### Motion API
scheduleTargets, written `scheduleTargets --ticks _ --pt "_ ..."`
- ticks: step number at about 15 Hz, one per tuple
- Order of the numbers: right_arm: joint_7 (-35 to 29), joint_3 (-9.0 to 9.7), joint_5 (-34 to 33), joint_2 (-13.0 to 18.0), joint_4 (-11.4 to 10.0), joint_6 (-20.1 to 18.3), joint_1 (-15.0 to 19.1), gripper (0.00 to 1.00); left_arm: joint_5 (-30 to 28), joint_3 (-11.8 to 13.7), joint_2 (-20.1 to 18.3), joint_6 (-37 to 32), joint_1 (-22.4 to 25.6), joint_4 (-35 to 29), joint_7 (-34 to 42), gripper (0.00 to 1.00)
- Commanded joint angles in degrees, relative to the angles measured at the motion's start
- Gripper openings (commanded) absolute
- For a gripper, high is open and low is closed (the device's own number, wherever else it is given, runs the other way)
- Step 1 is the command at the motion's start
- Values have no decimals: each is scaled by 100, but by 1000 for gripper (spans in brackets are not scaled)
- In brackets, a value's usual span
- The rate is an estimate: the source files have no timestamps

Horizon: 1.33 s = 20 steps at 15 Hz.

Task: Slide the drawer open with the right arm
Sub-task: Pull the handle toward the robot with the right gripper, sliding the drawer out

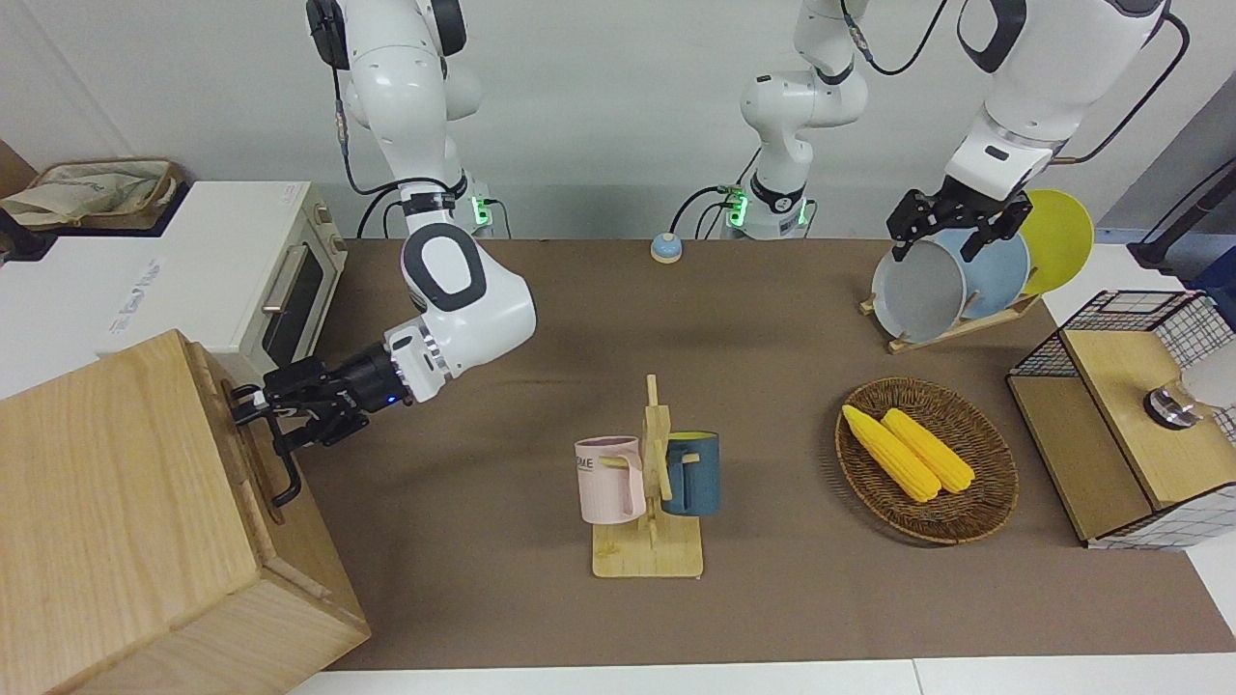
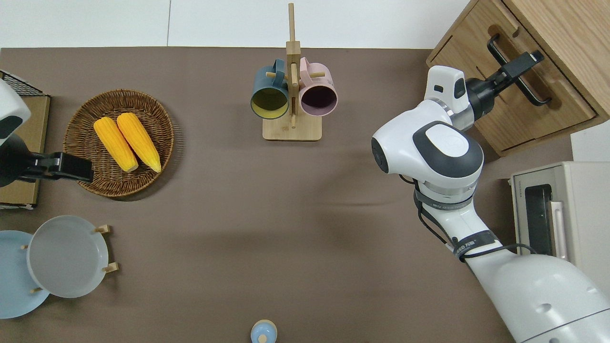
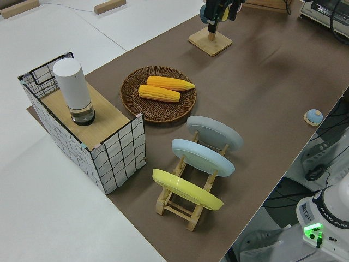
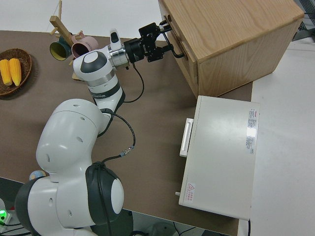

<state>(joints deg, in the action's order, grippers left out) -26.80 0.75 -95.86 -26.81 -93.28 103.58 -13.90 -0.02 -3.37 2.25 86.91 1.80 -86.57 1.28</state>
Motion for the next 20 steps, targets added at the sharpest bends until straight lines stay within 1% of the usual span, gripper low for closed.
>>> scheduleTargets --ticks 1,2,3,7,9,11,13,18,19,20 --pt "-124 22 -205 -79 -24 48 19 277 98 -40 65 -113 31 149 48 993" --pt "-97 22 -205 -88 -24 48 10 79 98 -40 65 -113 31 140 56 993" --pt "-71 22 -205 -88 -24 22 -7 1 98 -40 65 -113 31 140 56 993" --pt "-44 22 -187 -79 -24 4 -25 0 98 -40 65 -113 31 149 48 993" --pt "-53 31 -126 -62 -24 -22 -77 0 98 -40 65 -113 31 149 56 993" --pt "-53 92 -3 -44 -15 -135 -209 0 98 -40 65 -113 31 149 56 993" --pt "-44 119 233 -35 -15 -372 -428 0 98 -40 65 -113 31 140 56 993" --pt "-53 127 735 -26 -15 -1233 -1061 0 98 -40 65 -113 31 140 56 993" --pt "-71 171 831 -26 -15 -1374 -1184 0 98 -40 65 -113 31 149 56 993" --pt "-71 171 876 -26 -15 -1463 -1246 0 98 -40 74 -113 31 140 56 993"
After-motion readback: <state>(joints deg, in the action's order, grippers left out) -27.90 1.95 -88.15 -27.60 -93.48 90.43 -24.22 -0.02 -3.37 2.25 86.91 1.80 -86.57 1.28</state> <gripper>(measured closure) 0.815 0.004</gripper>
